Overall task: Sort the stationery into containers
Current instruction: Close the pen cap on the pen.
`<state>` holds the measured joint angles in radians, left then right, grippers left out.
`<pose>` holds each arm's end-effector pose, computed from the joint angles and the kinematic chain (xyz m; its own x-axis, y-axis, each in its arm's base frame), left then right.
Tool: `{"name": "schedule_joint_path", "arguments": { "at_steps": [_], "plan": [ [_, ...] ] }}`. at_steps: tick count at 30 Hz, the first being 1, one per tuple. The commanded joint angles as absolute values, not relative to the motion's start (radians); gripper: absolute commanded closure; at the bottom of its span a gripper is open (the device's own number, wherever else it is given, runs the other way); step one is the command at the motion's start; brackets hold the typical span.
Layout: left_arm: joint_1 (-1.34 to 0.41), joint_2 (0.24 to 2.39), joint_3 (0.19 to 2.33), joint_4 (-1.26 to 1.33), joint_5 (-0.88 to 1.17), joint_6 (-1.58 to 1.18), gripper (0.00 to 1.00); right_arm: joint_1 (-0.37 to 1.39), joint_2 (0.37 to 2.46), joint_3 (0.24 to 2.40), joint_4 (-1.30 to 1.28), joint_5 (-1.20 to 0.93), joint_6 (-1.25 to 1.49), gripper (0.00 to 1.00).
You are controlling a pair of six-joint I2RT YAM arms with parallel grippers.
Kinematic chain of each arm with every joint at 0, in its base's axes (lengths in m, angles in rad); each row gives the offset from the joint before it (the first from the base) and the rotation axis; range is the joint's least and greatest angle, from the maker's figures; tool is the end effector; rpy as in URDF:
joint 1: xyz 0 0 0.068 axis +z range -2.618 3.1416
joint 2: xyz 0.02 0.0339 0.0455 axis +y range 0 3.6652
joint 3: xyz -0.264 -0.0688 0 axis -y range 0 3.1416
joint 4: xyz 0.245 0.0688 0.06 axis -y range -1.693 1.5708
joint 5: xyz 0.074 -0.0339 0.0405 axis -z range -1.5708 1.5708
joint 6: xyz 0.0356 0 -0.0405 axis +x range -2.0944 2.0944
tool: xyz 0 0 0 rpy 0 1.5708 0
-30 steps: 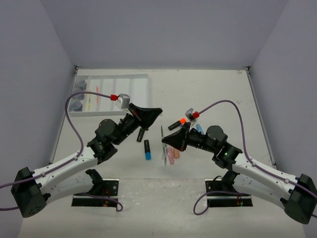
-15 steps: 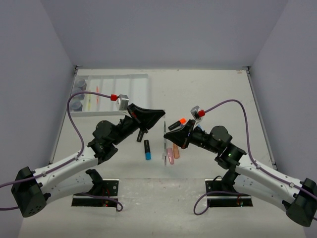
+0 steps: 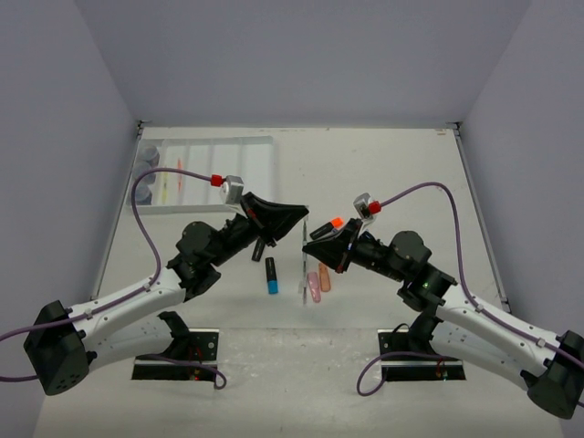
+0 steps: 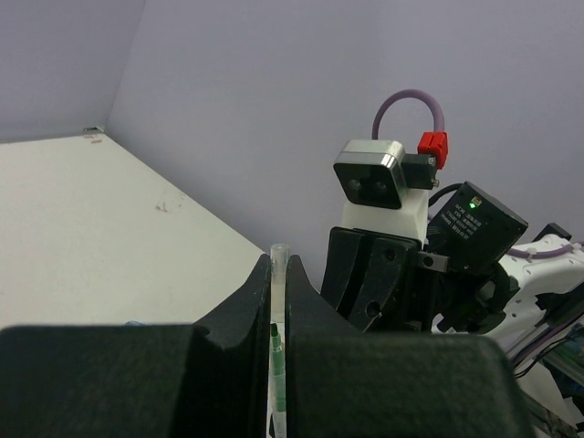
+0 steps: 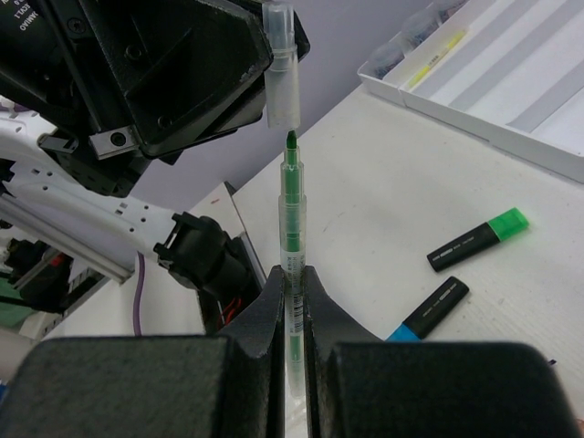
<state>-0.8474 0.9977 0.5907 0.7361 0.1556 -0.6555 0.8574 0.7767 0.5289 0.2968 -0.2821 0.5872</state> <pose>0.1474 -0.1752 0.3287 -0.3410 -0.5236 -0.7807 0.7944 0.2836 -0.5371 0.1182 0.1517 0.3019 -0.4765 0.2626 -0.8391 -0.7738 0.3277 0.5420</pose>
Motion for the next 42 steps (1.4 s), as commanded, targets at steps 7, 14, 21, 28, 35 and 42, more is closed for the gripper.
{"name": "schedule_joint_path", "arguments": {
  "at_steps": [7,14,21,28,35,42],
  "plan": [
    [-0.849,0.995,0.568,0.81,0.178,-0.666,1.0,0.861,0.758,0.583,0.302,-0.27,0.566,1.0],
    [-0.85,1.01,0.561,0.828,0.176,-0.666,1.0,0.861,0.746,0.589,0.302,-0.273,0.563,1.0],
    [-0.848,1.022,0.554,0.848,0.201,-0.699,1.0,0.861,0.747,0.602,0.299,-0.236,0.56,1.0],
    [-0.848,1.037,0.508,0.939,0.239,-0.804,1.0,0.861,0.769,0.672,0.295,-0.19,0.518,1.0],
    [-0.848,1.035,0.493,0.924,0.245,-0.806,1.0,0.861,0.801,0.84,0.266,-0.134,0.438,1.0],
    [-0.848,0.994,0.533,0.794,0.209,-0.735,0.8,0.861,0.88,0.869,0.225,-0.268,0.381,1.0]
  ]
}}
